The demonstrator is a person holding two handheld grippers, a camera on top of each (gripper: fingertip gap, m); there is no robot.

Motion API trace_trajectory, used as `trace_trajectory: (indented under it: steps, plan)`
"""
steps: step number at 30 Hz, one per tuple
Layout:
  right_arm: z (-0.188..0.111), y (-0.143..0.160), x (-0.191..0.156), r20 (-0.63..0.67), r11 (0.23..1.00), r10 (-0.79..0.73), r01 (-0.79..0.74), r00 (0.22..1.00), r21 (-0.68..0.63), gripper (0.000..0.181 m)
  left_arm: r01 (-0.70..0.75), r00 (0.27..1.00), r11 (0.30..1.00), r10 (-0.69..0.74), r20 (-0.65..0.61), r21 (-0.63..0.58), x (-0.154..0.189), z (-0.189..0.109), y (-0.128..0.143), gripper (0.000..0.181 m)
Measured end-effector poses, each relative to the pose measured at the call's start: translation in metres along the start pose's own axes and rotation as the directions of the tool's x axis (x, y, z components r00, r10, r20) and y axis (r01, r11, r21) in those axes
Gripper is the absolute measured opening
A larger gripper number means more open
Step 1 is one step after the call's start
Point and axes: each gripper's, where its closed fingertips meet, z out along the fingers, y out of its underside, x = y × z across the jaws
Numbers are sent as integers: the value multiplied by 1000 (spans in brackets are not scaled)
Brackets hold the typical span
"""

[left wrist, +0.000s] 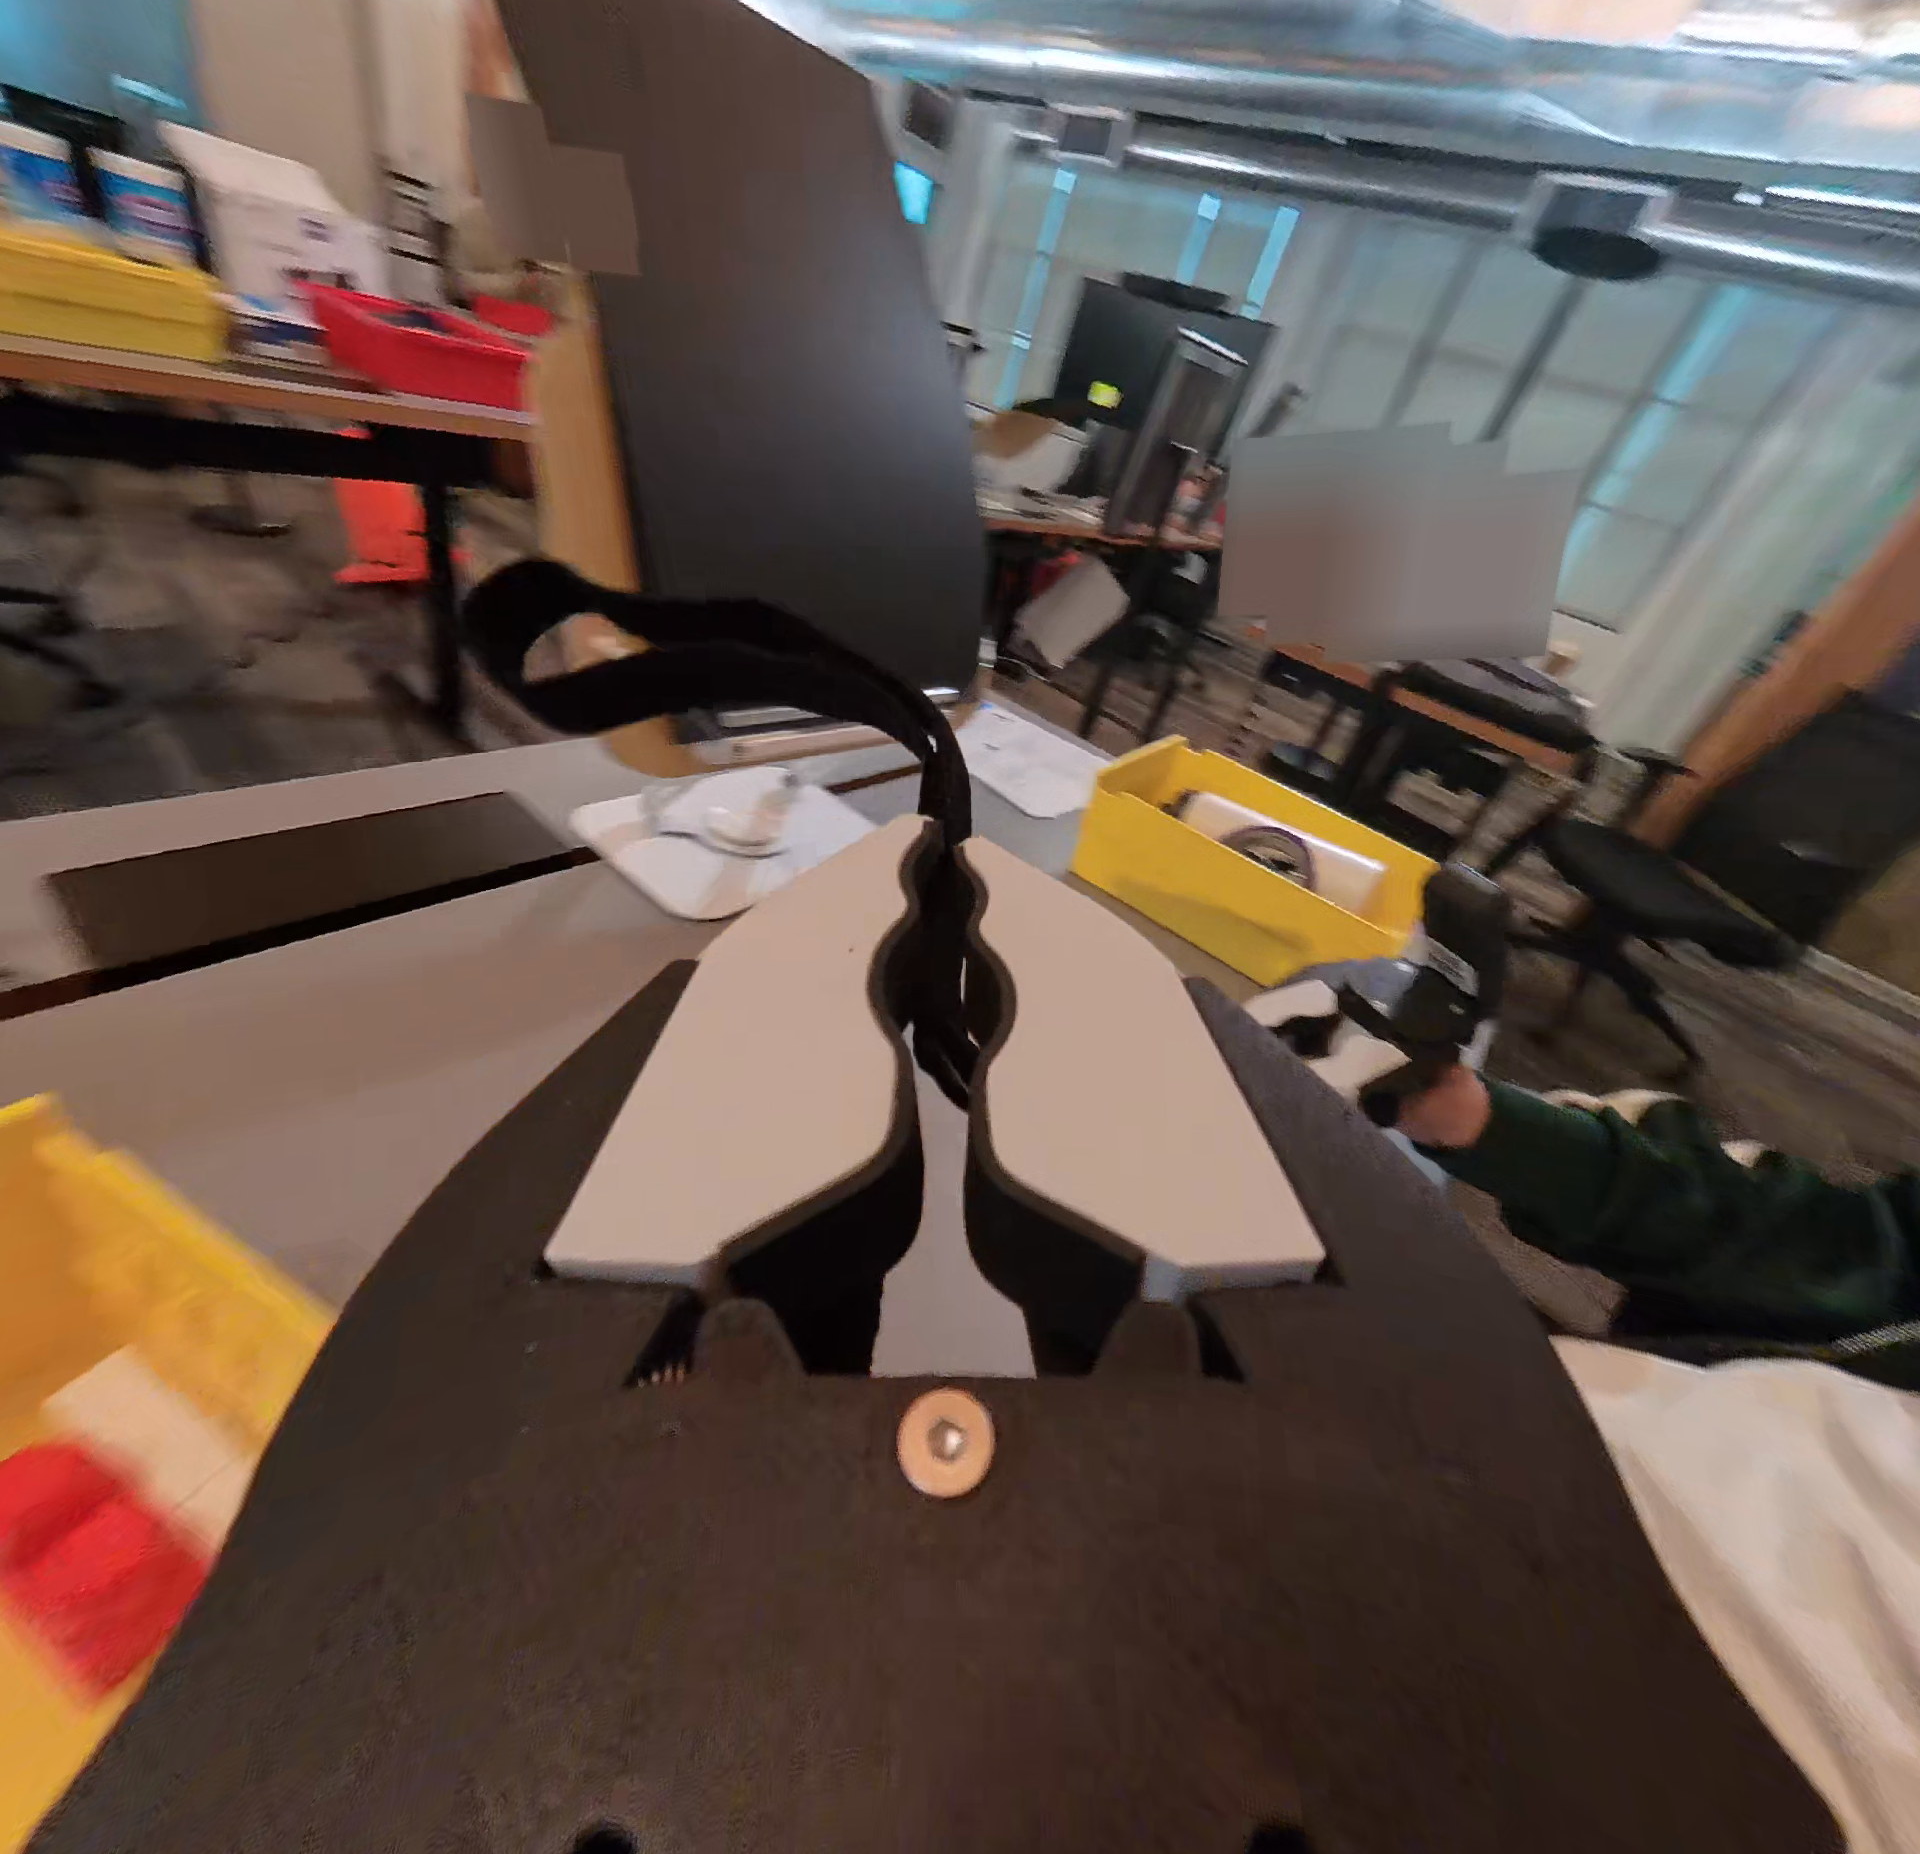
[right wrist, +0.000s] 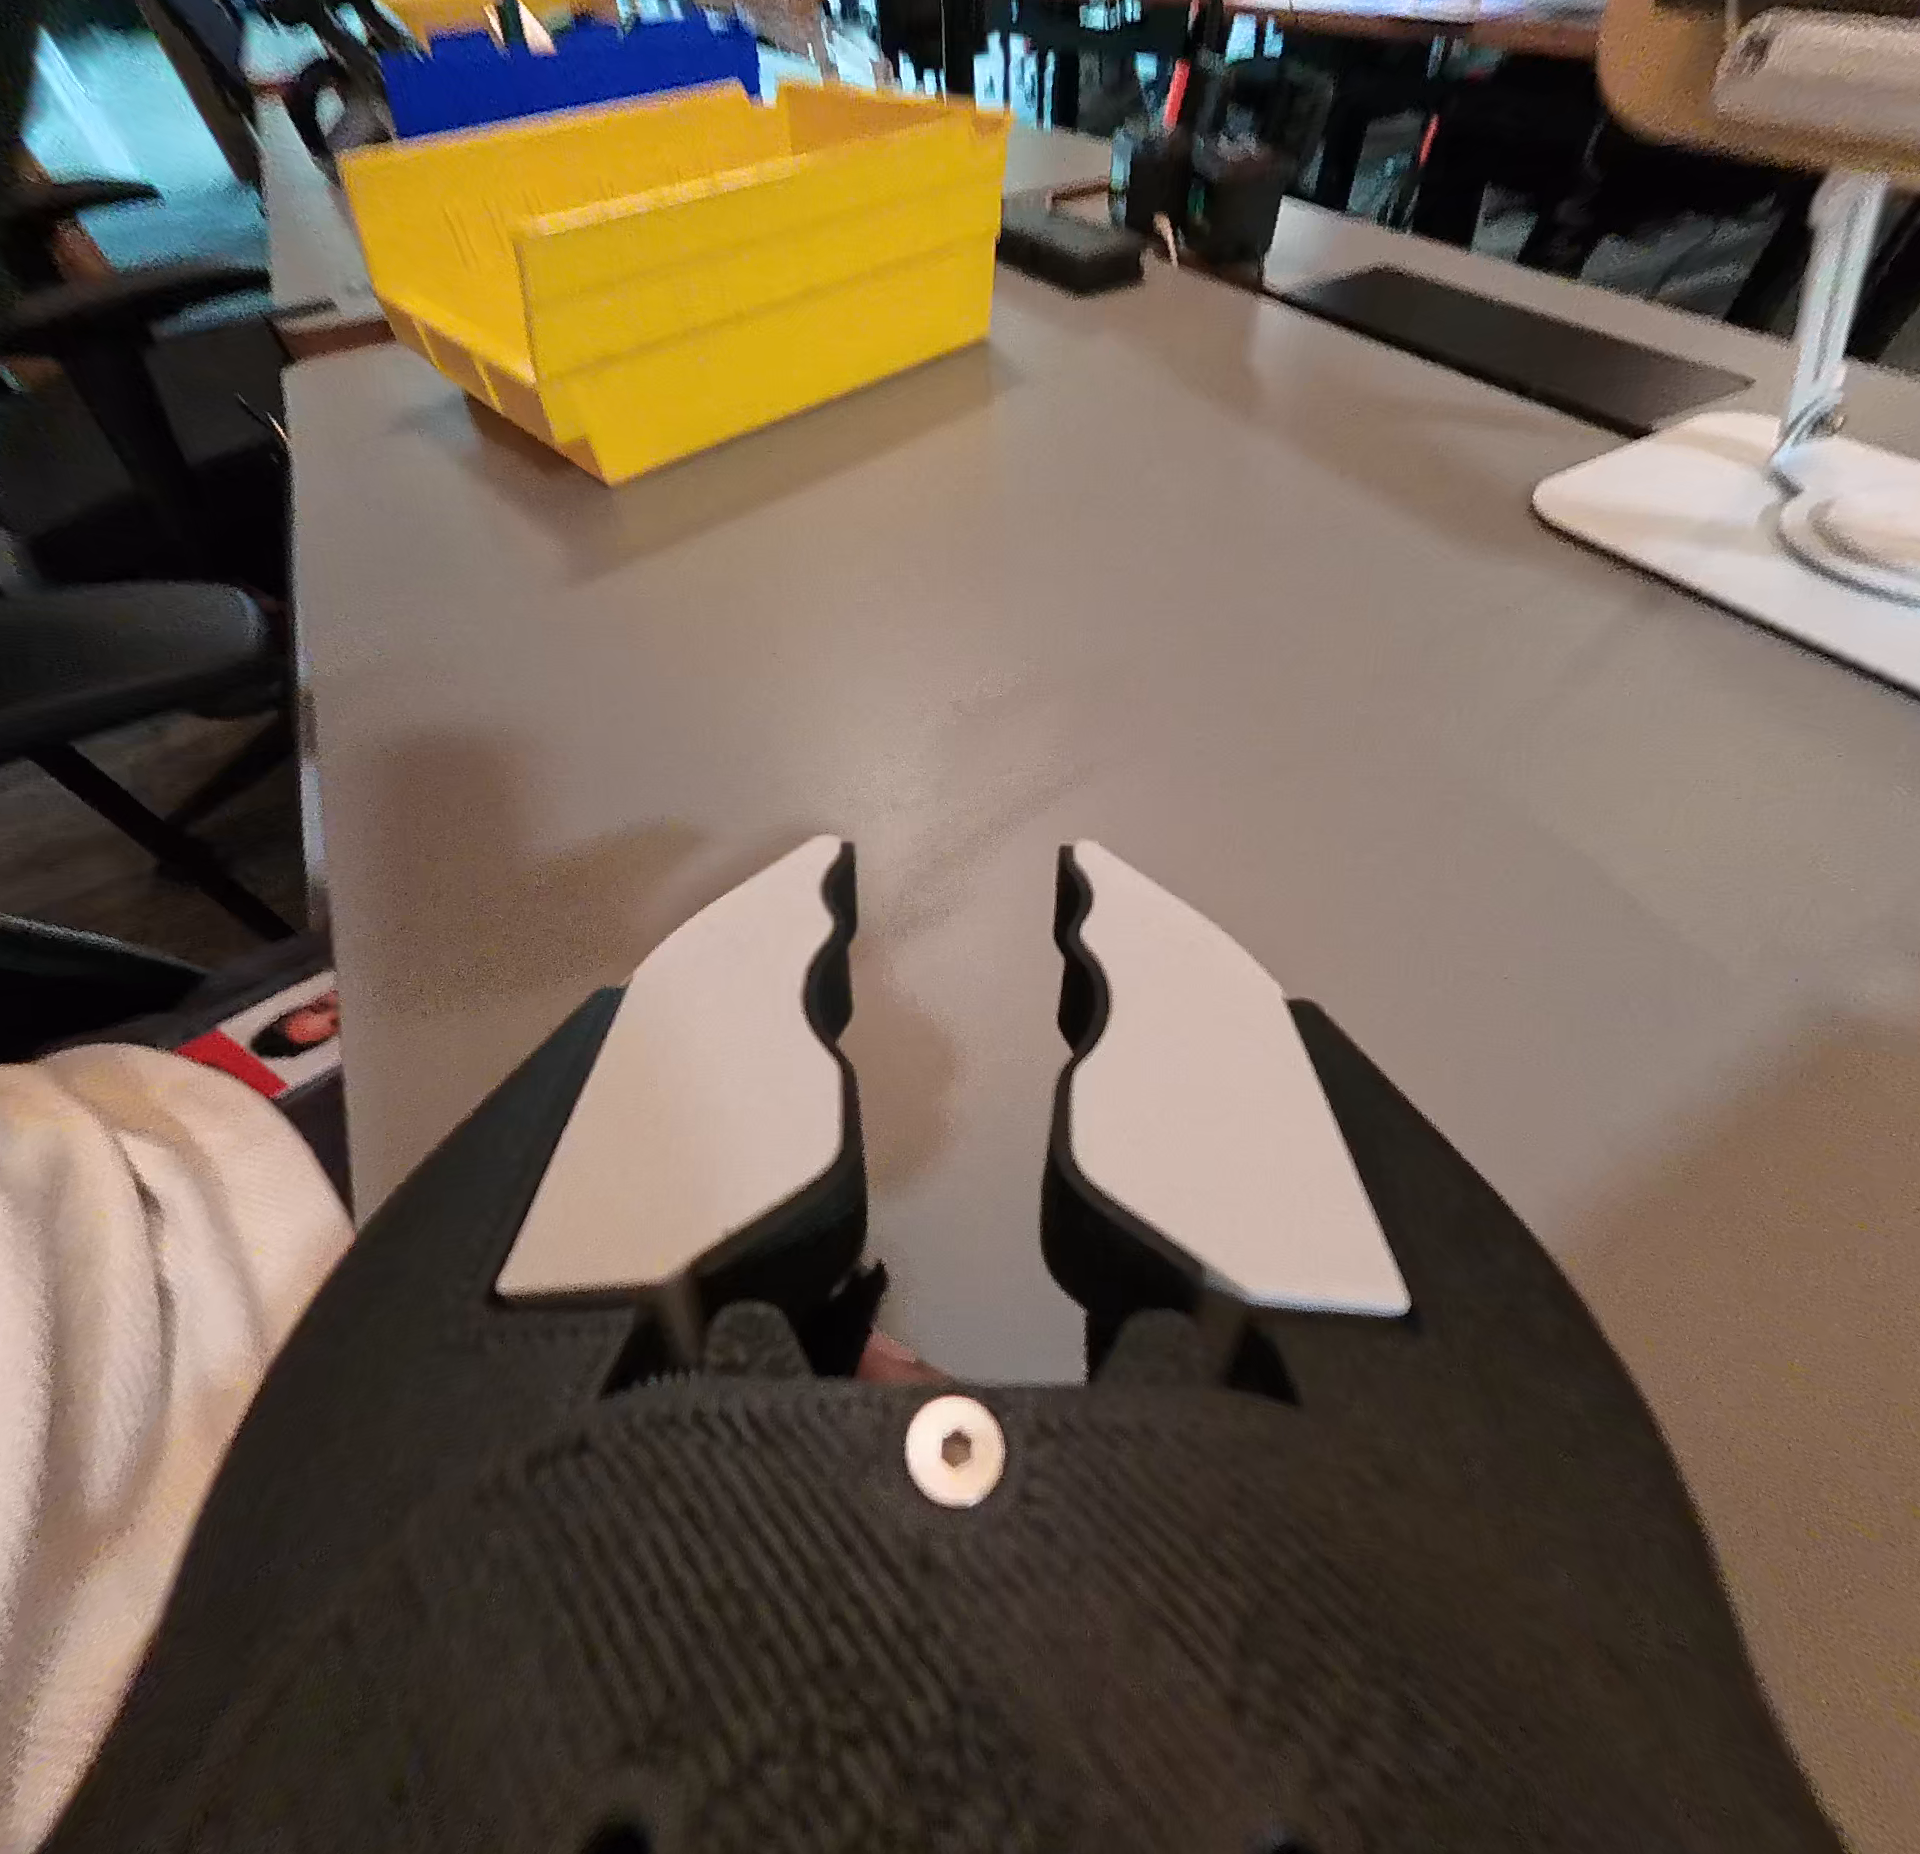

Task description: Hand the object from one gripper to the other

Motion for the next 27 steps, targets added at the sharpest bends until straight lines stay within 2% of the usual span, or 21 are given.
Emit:
trace_trajectory:
  steps: [2,4,7,10,12,15,17,21,25,27]
  plan:
    - [-7,-13,2,-15,997,11,-10,1000,71,36,8,994,999,-11,-105,-31,23,29,7,2]
    - [-21,-31,13,-111,984,17,3,994,180,33,21,980,998,-32,-197,-60,48,63,19,1]
    - [-42,-55,13,-137,944,29,18,990,329,33,47,937,997,-63,-343,-57,90,120,44,2]
    - [-51,-67,8,-71,907,52,-17,996,421,33,93,878,991,-125,-462,-91,129,166,81,2]
    - [-51,-66,9,14,886,132,-124,991,447,39,133,855,986,-163,-492,-95,145,186,105,3]
    - [-50,-65,10,138,835,257,-292,956,466,40,272,799,960,-263,-541,-64,161,201,124,2]
    - [-50,-67,7,191,803,291,-348,937,484,41,346,766,936,-318,-559,-58,168,206,134,1]
    - [-45,-68,-1,191,817,268,-328,944,474,40,375,740,923,-355,-572,-88,183,213,156,1]
    - [-42,-68,-7,206,827,243,-313,948,466,32,397,720,914,-364,-591,-80,194,214,162,1]
    - [-43,-70,-12,261,815,243,-343,934,468,31,370,732,926,-342,-589,-78,199,215,167,1]
